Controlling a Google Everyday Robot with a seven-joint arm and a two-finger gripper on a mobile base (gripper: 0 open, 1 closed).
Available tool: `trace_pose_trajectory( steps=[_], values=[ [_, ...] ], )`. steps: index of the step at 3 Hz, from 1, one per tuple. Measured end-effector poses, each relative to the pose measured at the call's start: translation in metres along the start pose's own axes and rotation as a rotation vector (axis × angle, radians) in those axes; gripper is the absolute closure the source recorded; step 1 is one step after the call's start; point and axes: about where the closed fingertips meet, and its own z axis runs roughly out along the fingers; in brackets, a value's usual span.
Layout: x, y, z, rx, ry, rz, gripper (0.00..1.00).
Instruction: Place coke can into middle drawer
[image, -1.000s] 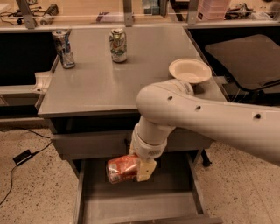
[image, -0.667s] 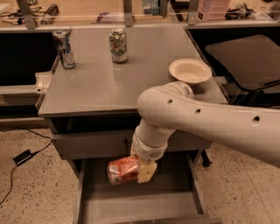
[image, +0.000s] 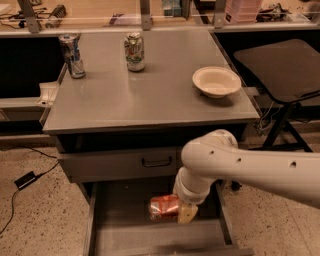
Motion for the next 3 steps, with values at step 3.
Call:
trace_pose_trajectory(
  steps=[3],
  values=[
    [0.069,0.002,0.074,0.06,-0.001,0.109,1.0]
  ],
)
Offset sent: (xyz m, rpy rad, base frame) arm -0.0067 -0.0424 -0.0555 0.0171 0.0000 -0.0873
